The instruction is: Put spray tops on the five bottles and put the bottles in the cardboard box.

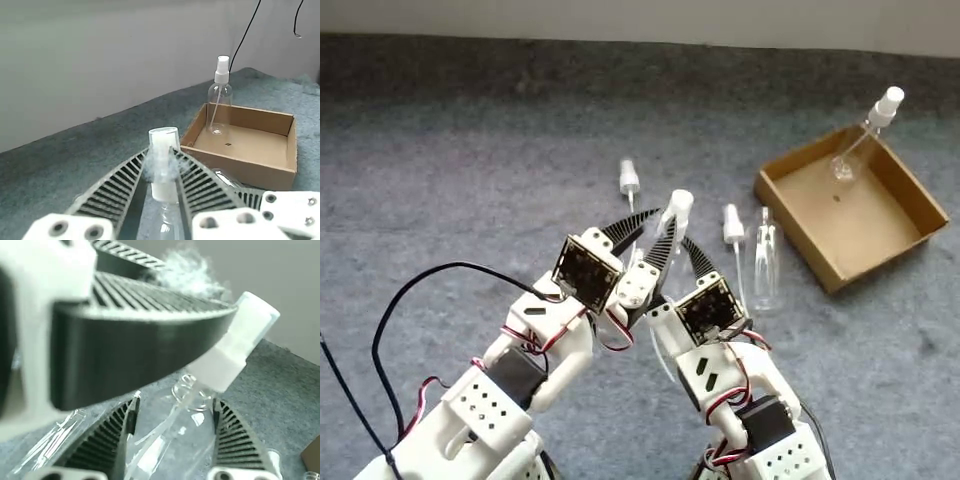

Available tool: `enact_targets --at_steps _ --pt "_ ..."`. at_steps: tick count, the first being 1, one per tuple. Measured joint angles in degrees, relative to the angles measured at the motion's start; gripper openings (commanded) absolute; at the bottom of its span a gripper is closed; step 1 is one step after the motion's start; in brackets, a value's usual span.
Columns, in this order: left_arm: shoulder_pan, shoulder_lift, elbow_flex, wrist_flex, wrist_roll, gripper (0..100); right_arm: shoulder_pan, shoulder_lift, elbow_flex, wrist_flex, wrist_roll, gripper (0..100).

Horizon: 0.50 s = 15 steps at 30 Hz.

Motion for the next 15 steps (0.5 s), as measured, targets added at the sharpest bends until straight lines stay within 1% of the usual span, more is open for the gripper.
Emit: enact_targets --at_steps 5,12,15 --pt "0.0 0.0 0.0 0.0 0.0 1 0.4 0.0 0.0 0.0 0.0 13.8" --pt "0.0 -0.3 0.0 0.0 0.0 1 7.4 0.0 0.0 0.0 0.0 13.8" --pt "0.0 -4.2 0.2 0.0 0.0 1 9.9 0.0 0.0 0.0 0.0 13.8"
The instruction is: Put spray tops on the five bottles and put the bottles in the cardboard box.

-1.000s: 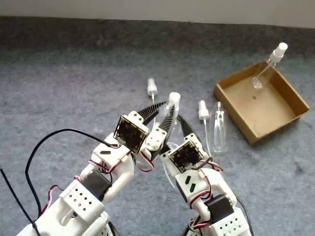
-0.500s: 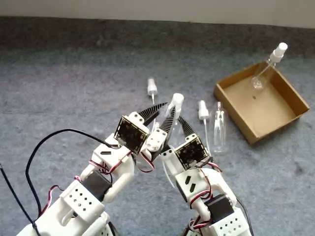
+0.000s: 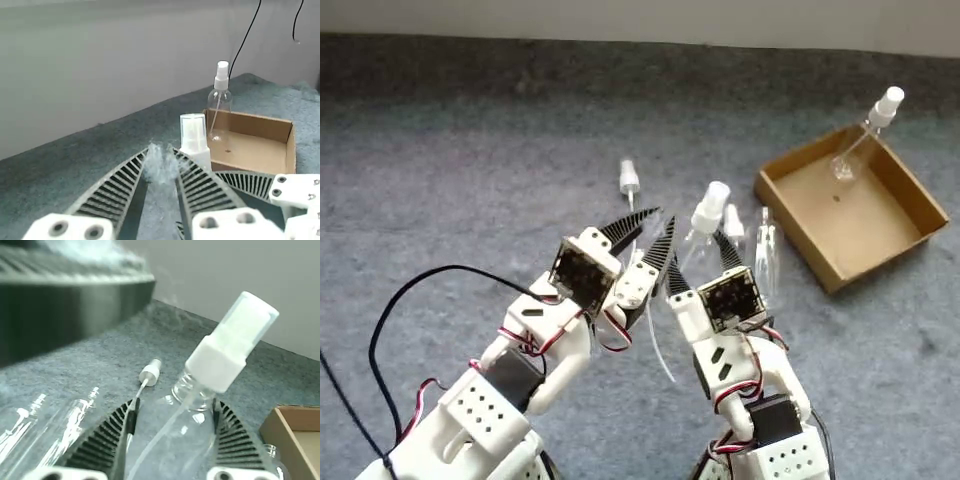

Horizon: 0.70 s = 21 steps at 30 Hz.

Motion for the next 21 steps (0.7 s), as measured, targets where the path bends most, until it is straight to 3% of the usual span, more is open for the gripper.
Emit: enact_targets --at_steps 4,11,14,21 --pt "0.0 -9.6 4.0 2.1 0.0 1 4.0 0.0 0.0 -2.7 1.4 13.8" --pt "-1.8 -30.9 14.0 12.8 0.0 1 6.9 0.0 0.0 -5.4 15.5 13.8" --pt "-4.7 -33.7 14.2 17.8 0.0 1 7.8 0.0 0.0 -6.2 20.7 13.8" --pt "-8.8 -33.8 14.5 24.2 0.0 1 16.5 0.0 0.0 -14.6 18.4 13.8"
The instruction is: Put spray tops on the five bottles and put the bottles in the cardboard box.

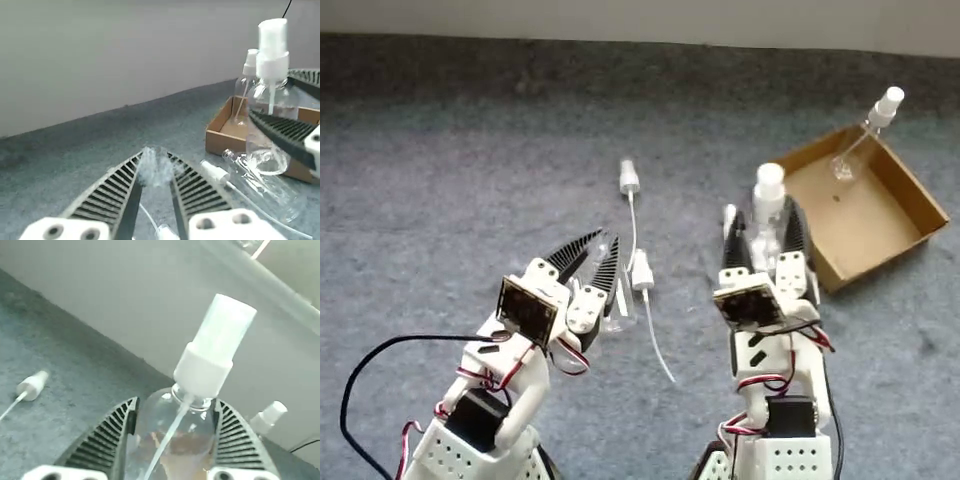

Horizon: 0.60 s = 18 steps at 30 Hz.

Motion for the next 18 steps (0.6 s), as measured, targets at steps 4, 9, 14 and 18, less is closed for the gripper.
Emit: enact_targets --at_steps 4,9,14,18 --pt "-1.9 0.0 2.3 0.4 0.0 1 4.7 0.0 0.0 -2.5 -3.3 13.8" --pt "-2.2 0.0 4.1 0.4 0.0 1 7.8 0.0 0.0 -3.3 -4.0 13.8" --pt "-2.6 0.1 5.4 0.4 0.0 1 10.9 0.0 0.0 -3.3 -4.4 13.8" --pt "-2.6 0.1 5.5 0.4 0.0 1 12.3 0.0 -0.4 -3.3 -4.4 13.8"
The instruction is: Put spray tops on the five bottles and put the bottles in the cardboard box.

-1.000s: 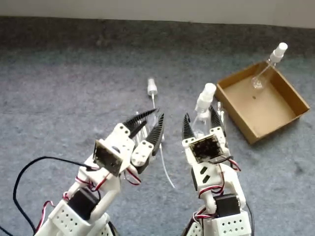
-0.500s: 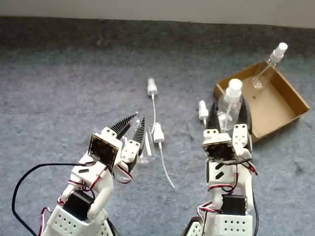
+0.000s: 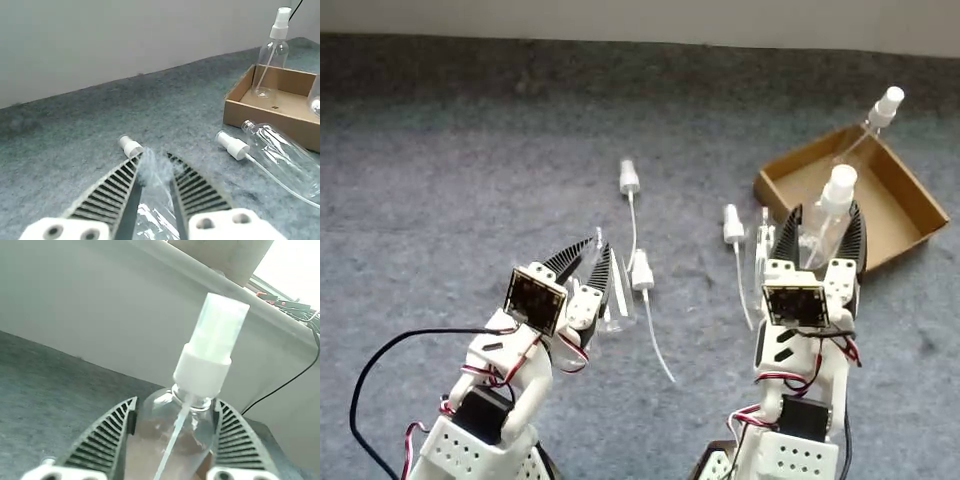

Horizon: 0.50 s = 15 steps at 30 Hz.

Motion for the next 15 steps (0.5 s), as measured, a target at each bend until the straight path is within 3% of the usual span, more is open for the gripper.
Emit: enact_targets --at_steps 7,15 --pt "0.0 0.0 0.0 0.0 0.0 1 2.5 3.0 -6.3 0.0 0.0 13.8" --pt "0.0 0.0 0.0 0.0 0.0 1 4.6 23.2 -18.1 -1.0 0.0 13.8"
